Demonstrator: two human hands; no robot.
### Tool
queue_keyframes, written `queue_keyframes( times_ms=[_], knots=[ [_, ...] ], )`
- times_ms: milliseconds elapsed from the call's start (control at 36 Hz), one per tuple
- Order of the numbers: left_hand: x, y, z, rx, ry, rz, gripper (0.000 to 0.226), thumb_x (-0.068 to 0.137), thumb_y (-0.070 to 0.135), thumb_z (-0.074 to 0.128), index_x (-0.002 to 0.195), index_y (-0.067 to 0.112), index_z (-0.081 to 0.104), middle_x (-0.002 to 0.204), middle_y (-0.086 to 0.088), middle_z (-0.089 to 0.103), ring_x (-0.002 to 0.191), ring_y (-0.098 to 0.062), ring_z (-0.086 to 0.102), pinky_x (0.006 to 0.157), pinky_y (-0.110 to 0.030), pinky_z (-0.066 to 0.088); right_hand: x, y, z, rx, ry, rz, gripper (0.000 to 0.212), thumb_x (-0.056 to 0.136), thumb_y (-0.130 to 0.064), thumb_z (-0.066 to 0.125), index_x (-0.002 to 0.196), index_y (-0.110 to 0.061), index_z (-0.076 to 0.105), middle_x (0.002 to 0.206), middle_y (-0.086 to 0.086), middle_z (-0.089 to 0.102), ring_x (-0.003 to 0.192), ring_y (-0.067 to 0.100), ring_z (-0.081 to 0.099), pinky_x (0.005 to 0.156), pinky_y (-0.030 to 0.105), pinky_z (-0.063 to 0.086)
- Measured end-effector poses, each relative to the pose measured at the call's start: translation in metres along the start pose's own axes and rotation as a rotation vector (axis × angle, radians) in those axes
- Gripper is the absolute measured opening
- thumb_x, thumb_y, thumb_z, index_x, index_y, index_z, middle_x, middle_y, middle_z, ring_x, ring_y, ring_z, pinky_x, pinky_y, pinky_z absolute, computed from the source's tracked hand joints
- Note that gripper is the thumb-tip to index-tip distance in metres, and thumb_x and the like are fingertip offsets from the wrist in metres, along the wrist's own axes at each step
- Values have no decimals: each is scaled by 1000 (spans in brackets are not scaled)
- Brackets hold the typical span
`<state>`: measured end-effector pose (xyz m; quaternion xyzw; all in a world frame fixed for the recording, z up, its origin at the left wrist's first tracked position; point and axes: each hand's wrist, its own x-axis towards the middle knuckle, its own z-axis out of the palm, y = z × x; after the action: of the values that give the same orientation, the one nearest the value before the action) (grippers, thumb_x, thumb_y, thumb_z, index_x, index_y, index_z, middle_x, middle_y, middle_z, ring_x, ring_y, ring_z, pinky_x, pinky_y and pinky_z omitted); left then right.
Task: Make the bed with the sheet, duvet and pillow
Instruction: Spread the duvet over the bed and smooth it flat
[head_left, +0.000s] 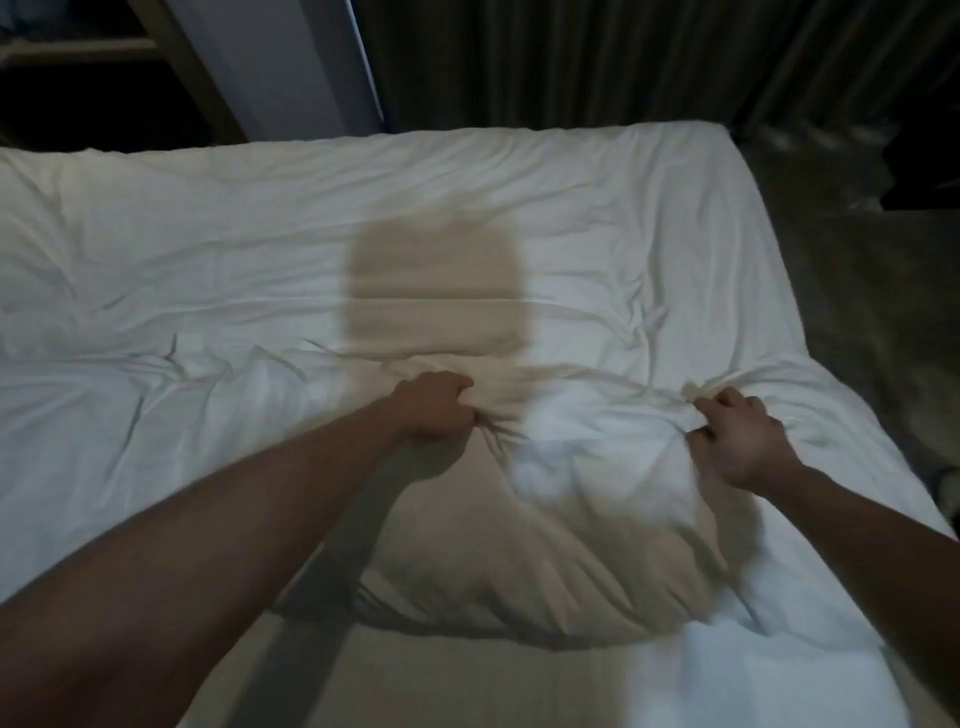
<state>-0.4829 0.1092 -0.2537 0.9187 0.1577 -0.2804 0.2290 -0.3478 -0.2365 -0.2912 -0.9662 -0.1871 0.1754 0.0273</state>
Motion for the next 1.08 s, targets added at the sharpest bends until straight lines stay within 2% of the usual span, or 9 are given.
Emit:
queue_keyframes(
  times_ms=[111, 250, 333, 417, 500, 583, 750, 917, 1083],
  knots=[
    [11, 26, -34, -116, 239, 8, 63, 73, 48, 38, 119, 10, 62, 129, -17, 60, 119, -34, 55, 91, -33, 42, -2, 13, -40, 220, 316, -29, 48, 75, -34, 43, 111, -8, 61, 119, 20, 51, 108, 45, 47, 92, 50, 43],
    [40, 57, -52, -85, 539, 77, 15, 90, 24, 52, 97, 12, 55, 103, -20, 66, 97, -39, 60, 72, -36, 41, 11, 29, -63, 223, 476, 28, 48, 77, -31, 45, 113, -3, 60, 128, 22, 50, 108, 48, 47, 94, 53, 40],
    [57, 61, -29, 163, 412, -29, 49, 87, 24, 50, 134, 9, 46, 141, -18, 44, 129, -40, 44, 99, -42, 38, 31, 36, -48, 225, 190, 73, 51, 86, -38, 55, 127, -8, 57, 137, 20, 51, 123, 43, 48, 102, 53, 41],
    [52, 77, 15, 98, 392, -116, 79, 89, 32, 48, 156, 12, 13, 164, -13, 6, 149, -35, 13, 116, -48, 24, 44, 50, -9, 207, -161, -71, 92, 76, -67, 63, 145, -10, 42, 151, 15, 41, 142, 29, 34, 118, 40, 28],
    [41, 101, 66, 36, 438, -52, 86, 77, 54, 29, 154, 16, 25, 163, -11, 15, 149, -32, 17, 117, -52, 21, 43, 69, 12, 352, -68, -109, 82, 82, -46, 74, 149, -15, 38, 156, 11, 35, 147, 23, 26, 121, 36, 21],
    [34, 123, 110, 56, 385, -136, 85, 80, 66, 23, 155, 25, 23, 164, -4, 12, 151, -28, 10, 118, -55, 6, 48, 97, 20, 331, 104, -134, 71, 86, -45, 66, 147, -18, 42, 155, 11, 37, 144, 28, 30, 119, 44, 24],
    [38, 149, 167, -79, 119, -407, 76, 93, 72, 24, 156, 35, 5, 165, 6, -9, 151, -24, -8, 118, -59, 1, 49, 161, 34, 125, -167, -41, 78, 92, -61, 46, 156, -29, 14, 165, 0, 12, 150, 25, 13, 117, 54, 18],
    [35, 217, 161, -281, 250, -487, 71, 96, 61, 33, 157, 33, 8, 165, 6, -8, 151, -24, -5, 120, -55, 3, 56, 162, 22, 231, -41, -185, 79, 88, -59, 50, 153, -21, 27, 159, 11, 27, 145, 33, 26, 114, 56, 27],
    [17, 245, 165, -106, 464, -552, 79, 92, 66, 32, 156, 33, 1, 164, 1, -15, 150, -28, -15, 114, -64, -10, 68, 137, 3, 105, -56, -346, 76, 90, -51, 54, 153, -17, 28, 159, 15, 27, 144, 36, 26, 114, 55, 28]
  ],
)
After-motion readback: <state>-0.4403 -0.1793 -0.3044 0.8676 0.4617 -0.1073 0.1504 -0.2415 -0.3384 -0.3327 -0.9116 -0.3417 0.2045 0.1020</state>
